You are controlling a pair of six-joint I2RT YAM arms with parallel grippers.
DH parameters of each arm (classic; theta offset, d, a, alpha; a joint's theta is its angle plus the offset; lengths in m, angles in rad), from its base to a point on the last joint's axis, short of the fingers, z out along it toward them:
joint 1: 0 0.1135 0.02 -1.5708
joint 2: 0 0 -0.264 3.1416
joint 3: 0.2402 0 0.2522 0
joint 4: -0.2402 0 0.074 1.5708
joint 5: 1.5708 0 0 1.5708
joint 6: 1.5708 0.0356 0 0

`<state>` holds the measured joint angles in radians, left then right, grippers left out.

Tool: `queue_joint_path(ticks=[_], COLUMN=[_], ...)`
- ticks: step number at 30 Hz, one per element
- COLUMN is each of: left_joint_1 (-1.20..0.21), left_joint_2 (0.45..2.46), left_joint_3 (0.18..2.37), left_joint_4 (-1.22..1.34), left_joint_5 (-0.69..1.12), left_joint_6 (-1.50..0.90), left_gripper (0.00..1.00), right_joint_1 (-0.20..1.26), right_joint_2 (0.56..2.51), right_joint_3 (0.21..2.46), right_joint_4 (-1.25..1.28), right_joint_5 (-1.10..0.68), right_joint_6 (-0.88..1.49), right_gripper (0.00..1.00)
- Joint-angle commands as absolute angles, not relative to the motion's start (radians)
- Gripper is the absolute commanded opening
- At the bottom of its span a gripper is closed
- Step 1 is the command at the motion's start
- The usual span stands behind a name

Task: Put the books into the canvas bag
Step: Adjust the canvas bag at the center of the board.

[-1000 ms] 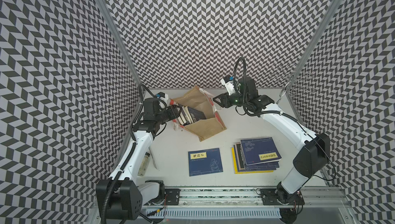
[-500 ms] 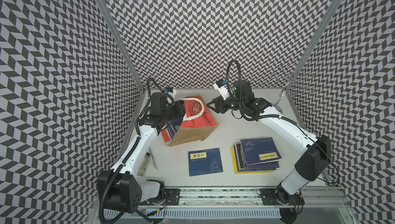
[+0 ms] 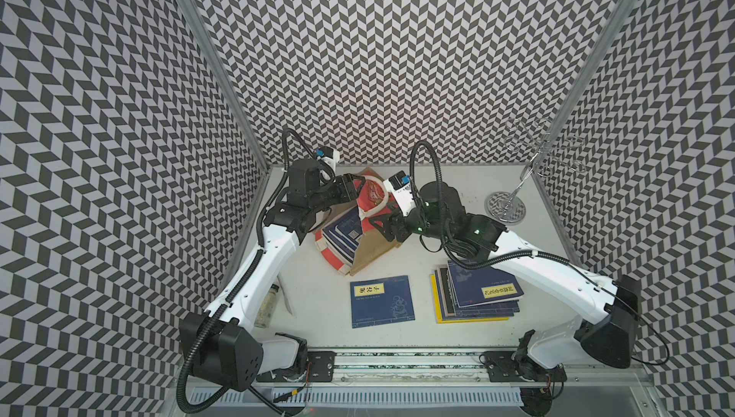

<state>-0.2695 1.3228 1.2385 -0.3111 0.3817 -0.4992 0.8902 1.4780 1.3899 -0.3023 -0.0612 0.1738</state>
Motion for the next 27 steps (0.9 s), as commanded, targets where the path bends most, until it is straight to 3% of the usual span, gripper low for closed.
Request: queue_joint_path(ticks=[1, 12, 22, 27], left_joint_1=[-0.282, -0.284, -0.29, -0.293], left_joint_2=[1.338, 1.348, 1.367, 1.364], left_joint_3=[1.222, 1.261, 1.302, 1.297], left_joint_4=[-0.25, -0.25, -0.244, -0.238], left_joint_5=[0.384, 0.392, 0.418, 0.425], left_joint_6=[-0.506, -0.503, -0.506, -0.505], left_gripper=[0.52, 0.52, 0.52, 0.52], right_joint_1=[0.915, 0.993, 1.104, 1.115], right_joint_2=[1.485, 1.539, 1.586, 1.64], right_joint_3=[1.35, 1.333, 1.332, 1.332], right_joint_4=[-0.218, -0.121, -0.027, -0.001], right_joint_5=[0.067, 0.246, 0.446, 0.57], right_joint_6=[0.174, 0.127, 0.101, 0.12], right_gripper=[0.73, 0.75, 0.86, 0.87])
